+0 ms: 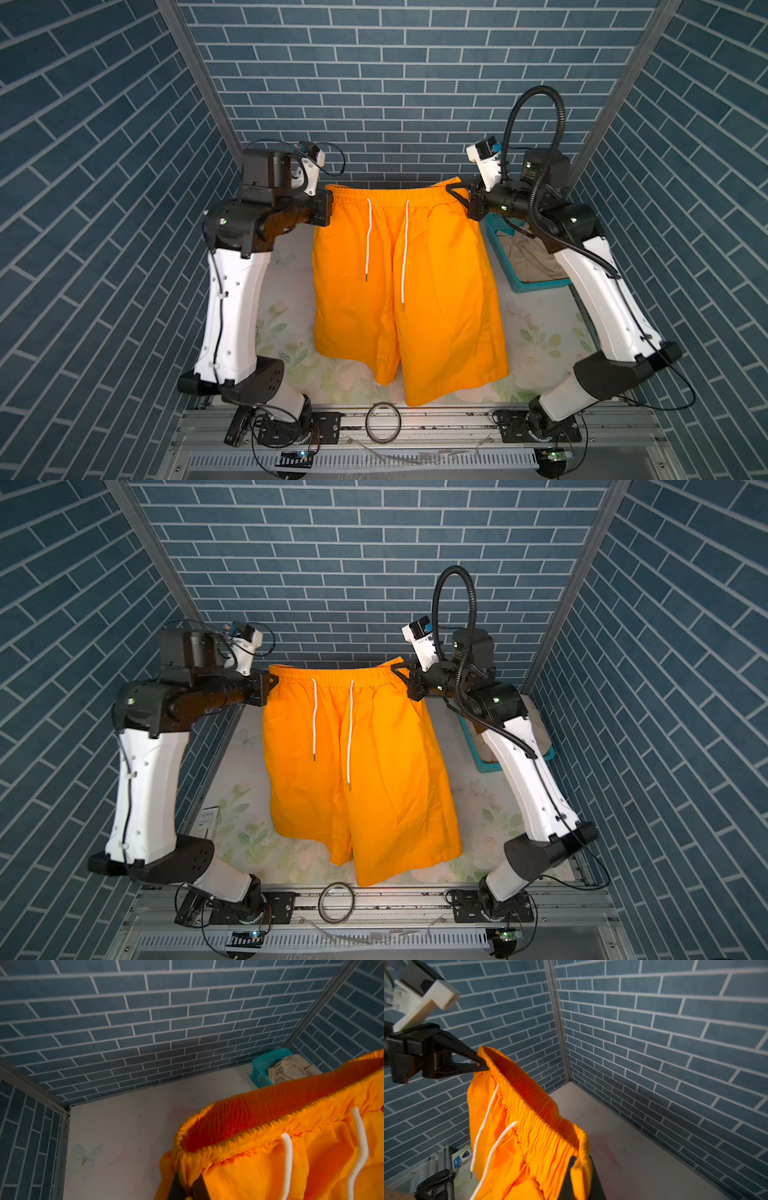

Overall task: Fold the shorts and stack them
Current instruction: 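Lift the waistband with both grippers and drag it away, spreading the shorts, then release the waistband and move the right gripper to the leg hem nearest the robot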

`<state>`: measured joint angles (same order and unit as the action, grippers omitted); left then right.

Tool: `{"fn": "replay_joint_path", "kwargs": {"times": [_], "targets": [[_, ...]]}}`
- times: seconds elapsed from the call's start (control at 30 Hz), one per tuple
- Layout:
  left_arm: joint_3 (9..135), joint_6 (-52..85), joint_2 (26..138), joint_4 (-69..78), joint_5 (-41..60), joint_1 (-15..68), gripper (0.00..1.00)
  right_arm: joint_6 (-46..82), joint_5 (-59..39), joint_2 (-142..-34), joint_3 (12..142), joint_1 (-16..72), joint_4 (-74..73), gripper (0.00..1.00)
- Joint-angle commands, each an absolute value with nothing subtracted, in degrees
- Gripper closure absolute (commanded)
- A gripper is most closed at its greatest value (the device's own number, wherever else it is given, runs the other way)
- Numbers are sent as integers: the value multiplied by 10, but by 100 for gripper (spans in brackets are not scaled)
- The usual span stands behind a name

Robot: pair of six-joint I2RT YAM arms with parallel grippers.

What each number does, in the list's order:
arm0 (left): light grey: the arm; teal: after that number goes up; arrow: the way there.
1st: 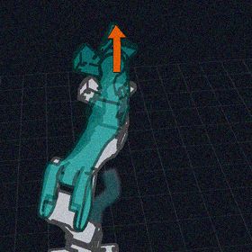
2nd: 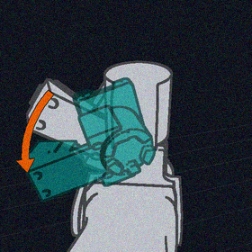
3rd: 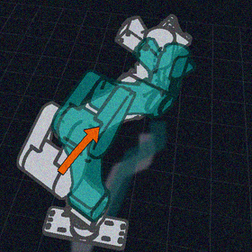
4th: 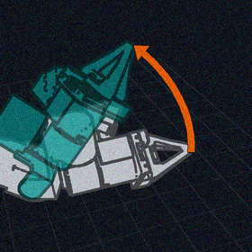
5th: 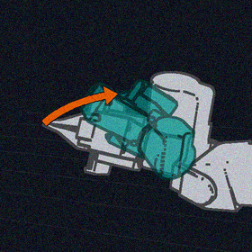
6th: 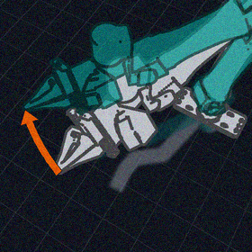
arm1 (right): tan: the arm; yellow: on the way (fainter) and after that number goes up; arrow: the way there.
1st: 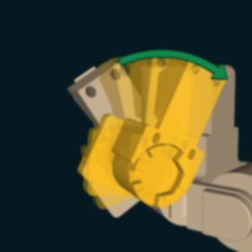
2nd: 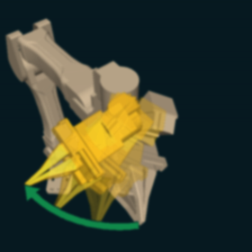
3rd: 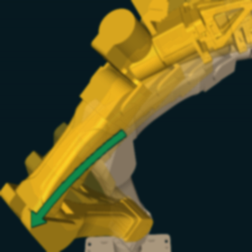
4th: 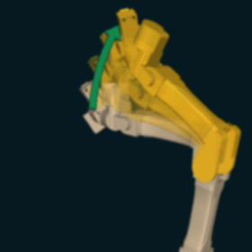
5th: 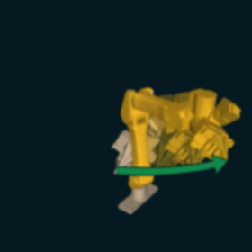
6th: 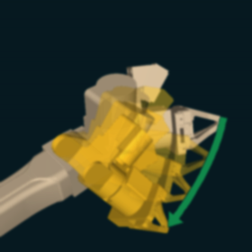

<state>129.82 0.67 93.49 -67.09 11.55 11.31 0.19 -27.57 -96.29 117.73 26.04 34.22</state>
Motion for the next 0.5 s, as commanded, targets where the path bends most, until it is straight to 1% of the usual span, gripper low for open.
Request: {"fn": "replay_joint_path", "kwargs": {"times": [0.0,0.1,0.23,0.37,0.47], "targets": [[1250,7,983,-630,57,100,100,-6,-282,-1056,1185,228,330,100],[1210,-1,1039,-557,52,98,100,-8,-296,-1168,1237,213,314,100],[1200,-5,1124,-507,37,95,100,5,-304,-1317,1331,200,300,100],[1199,7,1190,-448,53,80,100,27,-302,-1403,1377,198,236,100],[1222,13,1235,-441,57,72,100,41,-280,-1446,1406,198,199,100]]}}
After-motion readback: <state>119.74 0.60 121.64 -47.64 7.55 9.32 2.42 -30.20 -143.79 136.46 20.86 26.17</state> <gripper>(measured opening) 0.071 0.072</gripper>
